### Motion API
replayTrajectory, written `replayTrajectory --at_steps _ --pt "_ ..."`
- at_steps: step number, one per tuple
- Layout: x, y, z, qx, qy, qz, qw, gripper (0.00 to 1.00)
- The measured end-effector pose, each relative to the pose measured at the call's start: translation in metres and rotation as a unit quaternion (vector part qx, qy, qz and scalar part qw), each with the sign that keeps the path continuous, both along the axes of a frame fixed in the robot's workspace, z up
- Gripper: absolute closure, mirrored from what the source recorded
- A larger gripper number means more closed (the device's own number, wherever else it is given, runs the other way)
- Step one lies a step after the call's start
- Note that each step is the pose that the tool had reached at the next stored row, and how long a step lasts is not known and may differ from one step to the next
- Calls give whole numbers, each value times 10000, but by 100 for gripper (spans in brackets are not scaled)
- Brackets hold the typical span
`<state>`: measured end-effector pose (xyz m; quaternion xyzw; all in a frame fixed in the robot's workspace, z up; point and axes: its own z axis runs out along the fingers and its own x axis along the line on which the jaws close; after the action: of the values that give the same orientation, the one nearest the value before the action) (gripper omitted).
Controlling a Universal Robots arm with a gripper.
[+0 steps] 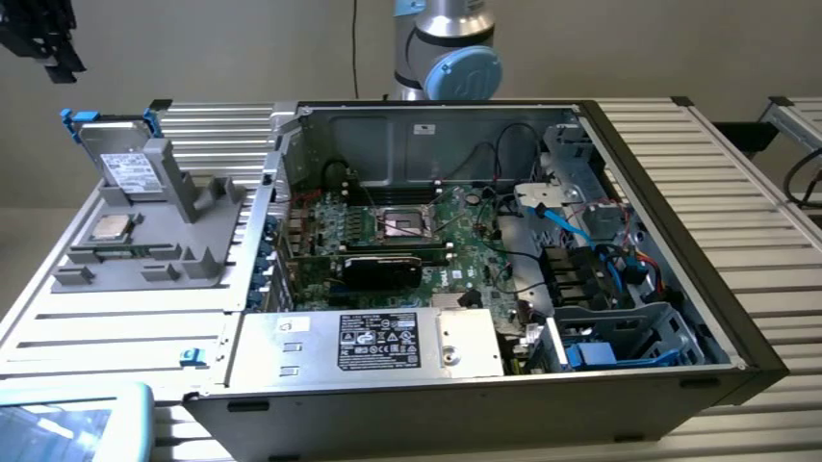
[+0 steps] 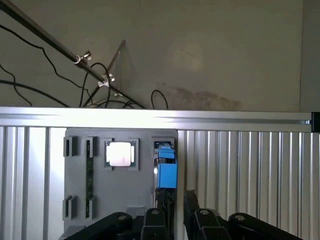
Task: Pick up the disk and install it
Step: 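Pick up the disk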
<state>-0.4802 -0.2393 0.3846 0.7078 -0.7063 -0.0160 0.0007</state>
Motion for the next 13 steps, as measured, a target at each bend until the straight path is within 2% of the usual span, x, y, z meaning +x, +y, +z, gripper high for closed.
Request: replayTrajectory --at_steps 1,2,4,5,6,7,8,9,10,13 --pt "0 0 0 0 0 0 10000 64" --pt "0 0 0 0 0 0 10000 64" --pt "0 0 -5 -8 1 0 10000 52" --pt "0 1 -11 -49 1 0 10000 52" --pt "0 7 -15 -114 0 0 9999 52" --pt "0 16 -19 -184 0 0 9998 45" --pt "0 28 -24 -239 1 0 9997 45" --pt "0 43 -31 -282 0 0 9996 45" --pt "0 60 -43 -309 0 1 9995 45" --pt "0 64 -96 -313 -3 11 9995 45"
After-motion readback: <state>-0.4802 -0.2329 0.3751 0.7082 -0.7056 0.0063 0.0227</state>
